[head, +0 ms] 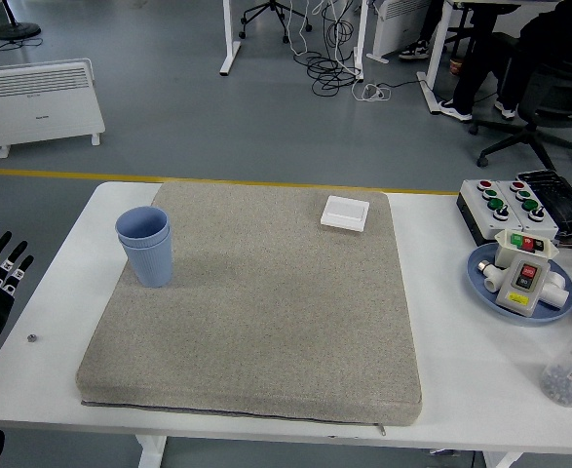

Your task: Push cup pick cup insert cup

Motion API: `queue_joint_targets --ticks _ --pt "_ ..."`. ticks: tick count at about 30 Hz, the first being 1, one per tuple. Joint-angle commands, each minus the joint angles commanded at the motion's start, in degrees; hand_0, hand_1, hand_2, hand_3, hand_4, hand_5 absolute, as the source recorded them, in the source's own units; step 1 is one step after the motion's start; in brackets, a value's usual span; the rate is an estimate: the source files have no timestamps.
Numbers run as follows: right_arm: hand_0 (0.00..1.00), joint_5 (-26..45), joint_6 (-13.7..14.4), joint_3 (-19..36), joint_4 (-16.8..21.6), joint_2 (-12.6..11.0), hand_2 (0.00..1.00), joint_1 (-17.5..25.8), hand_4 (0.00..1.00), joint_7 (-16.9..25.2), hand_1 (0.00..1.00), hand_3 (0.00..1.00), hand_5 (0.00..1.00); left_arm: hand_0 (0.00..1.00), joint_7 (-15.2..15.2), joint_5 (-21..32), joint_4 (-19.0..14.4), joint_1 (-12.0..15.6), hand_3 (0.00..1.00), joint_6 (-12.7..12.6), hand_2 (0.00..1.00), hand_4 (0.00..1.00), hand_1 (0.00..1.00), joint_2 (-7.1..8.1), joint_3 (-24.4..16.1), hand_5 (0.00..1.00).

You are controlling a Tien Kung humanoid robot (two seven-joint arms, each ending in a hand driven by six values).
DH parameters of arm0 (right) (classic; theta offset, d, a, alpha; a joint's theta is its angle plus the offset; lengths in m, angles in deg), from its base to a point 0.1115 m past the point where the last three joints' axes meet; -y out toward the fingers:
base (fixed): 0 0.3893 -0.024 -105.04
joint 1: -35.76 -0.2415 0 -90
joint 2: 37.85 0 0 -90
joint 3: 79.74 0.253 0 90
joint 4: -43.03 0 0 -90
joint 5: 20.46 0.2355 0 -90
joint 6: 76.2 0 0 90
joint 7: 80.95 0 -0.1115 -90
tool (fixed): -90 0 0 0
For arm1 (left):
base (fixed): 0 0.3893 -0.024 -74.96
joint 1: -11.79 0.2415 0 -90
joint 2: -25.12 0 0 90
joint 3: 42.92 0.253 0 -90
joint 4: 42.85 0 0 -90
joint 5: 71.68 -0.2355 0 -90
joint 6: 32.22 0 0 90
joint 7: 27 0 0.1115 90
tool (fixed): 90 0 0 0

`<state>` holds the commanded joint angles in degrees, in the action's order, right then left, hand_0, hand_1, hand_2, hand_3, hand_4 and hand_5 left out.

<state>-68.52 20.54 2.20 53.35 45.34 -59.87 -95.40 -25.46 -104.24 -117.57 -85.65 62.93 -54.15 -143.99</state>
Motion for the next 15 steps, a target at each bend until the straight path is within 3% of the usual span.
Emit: queue_joint_targets --ticks 15 --pt "0.750 -0.67 -0.02 0.20 0.00 0.00 0.583 0.03 0.106 -0.17 0.610 0.583 0.570 0.887 1.18 -1.57 0.79 0.32 0.885 -0.14 0.953 0.609 0.883 -0.05 0.77 0.998"
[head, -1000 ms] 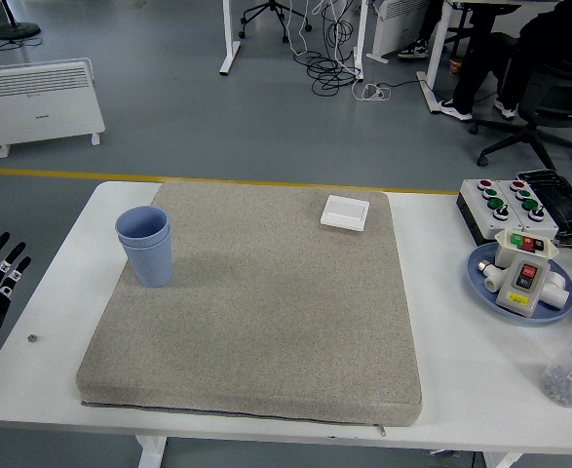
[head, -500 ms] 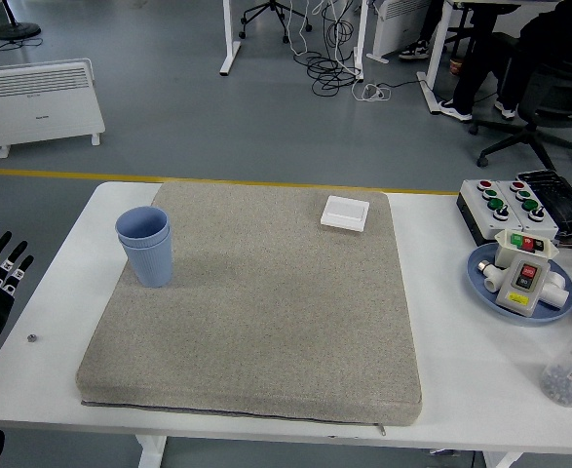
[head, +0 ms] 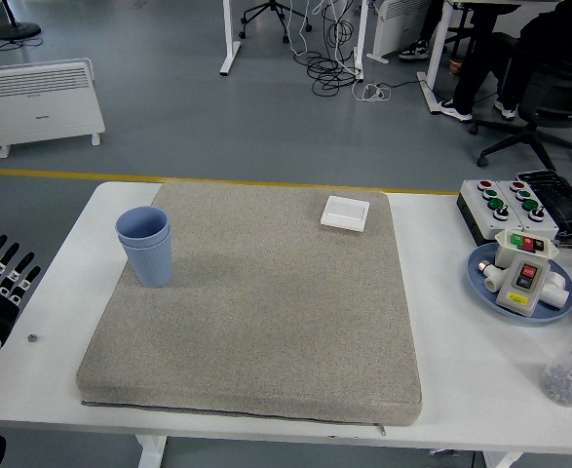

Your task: Push cup pick cup insert cup

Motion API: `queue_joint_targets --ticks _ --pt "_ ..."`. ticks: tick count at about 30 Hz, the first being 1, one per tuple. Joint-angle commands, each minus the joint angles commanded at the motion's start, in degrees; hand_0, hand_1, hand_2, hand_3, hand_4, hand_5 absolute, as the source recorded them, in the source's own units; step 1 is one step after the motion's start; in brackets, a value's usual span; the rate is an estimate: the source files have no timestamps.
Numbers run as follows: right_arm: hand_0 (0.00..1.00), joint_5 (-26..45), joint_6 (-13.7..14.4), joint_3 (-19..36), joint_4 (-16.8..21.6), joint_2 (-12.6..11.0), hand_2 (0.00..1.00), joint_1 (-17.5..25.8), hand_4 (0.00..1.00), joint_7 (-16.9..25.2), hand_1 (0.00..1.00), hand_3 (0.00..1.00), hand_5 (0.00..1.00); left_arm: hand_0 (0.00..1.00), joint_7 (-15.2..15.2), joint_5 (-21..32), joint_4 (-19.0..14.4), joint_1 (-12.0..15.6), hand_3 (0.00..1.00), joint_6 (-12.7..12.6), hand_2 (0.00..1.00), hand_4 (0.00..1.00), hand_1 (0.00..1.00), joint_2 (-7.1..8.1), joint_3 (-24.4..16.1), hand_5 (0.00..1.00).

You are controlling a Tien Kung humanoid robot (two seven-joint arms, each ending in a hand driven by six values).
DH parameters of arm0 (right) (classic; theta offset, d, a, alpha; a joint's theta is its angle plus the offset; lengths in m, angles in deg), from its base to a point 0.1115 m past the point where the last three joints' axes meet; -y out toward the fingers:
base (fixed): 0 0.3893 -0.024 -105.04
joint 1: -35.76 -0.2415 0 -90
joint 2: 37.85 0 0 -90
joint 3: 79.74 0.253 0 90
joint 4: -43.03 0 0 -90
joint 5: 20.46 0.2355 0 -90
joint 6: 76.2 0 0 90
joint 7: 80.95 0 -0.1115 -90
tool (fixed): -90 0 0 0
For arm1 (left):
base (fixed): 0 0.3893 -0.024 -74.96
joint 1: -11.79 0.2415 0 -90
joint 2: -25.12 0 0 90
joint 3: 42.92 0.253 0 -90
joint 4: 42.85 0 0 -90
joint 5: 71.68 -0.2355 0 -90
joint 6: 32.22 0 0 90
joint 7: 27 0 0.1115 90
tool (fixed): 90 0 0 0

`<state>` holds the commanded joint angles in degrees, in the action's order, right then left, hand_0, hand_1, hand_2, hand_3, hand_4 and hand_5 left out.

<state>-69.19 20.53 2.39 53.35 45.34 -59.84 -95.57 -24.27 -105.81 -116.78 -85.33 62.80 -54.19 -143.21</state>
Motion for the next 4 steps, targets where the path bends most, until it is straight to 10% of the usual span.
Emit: queue_joint_targets --ticks 4 --pt "0.750 -0.10 0.00 0.02 0.00 -0.02 0.583 0.01 0.106 -0.02 0.610 0.583 0.570 0.887 -1.61 -4.21 0.77 -0.16 0.885 0.19 0.953 0.609 0.883 0.01 1.47 0.998"
